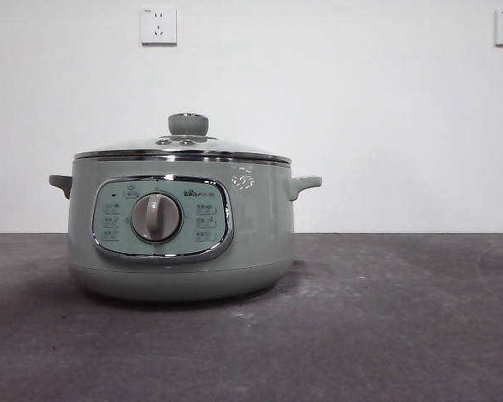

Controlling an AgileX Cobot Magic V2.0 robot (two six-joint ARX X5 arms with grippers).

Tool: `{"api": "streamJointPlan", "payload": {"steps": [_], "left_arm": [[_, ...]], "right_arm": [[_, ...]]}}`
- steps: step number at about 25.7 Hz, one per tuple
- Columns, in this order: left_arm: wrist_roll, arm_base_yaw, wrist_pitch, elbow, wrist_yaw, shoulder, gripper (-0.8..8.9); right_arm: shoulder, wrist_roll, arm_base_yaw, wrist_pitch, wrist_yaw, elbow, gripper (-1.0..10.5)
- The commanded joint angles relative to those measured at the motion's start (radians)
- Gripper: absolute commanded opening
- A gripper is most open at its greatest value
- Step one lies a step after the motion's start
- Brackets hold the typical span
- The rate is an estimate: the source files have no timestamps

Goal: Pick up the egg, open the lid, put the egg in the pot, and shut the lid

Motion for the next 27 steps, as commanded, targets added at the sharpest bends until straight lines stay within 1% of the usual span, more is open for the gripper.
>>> {"api": "streamJointPlan", "payload": {"steps": [1,4,6,8,10,13,15,18,27], "left_arm": [[0.029,0.002,0.01,-0.035,-0.004,-0.019,-0.08],[0.032,0.0,0.07,-0.13,-0.004,-0.074,-0.08],[0.028,-0.001,0.156,-0.243,-0.005,-0.14,-0.08],[0.008,-0.001,0.225,-0.371,-0.012,-0.222,-0.08],[-0.009,-0.002,0.253,-0.452,-0.032,-0.283,-0.08],[-0.015,-0.002,0.266,-0.531,-0.029,-0.355,-0.08],[-0.02,-0.002,0.254,-0.546,-0.029,-0.381,-0.08],[-0.034,-0.001,0.235,-0.544,-0.029,-0.385,-0.03],[-0.034,0.0,0.225,-0.544,-0.03,-0.345,-0.03]], "right_arm": [[-0.143,0.018,0.01,0.146,0.043,-0.214,-0.2],[-0.348,0.034,0.021,0.342,0.089,-0.491,-0.2],[-0.479,0.044,0.022,0.427,0.121,-0.654,-0.2],[-0.594,0.052,0.022,0.479,0.132,-0.789,-0.2],[-0.661,0.051,0.022,0.491,0.142,-0.859,-0.2],[-0.722,0.053,0.022,0.485,0.139,-0.917,-0.1],[-0.735,0.059,0.022,0.46,0.138,-0.926,-0.1],[-0.735,0.106,0.022,0.456,0.138,-0.926,0.0],[-0.735,0.104,0.022,0.455,0.138,-0.926,0.0]]}}
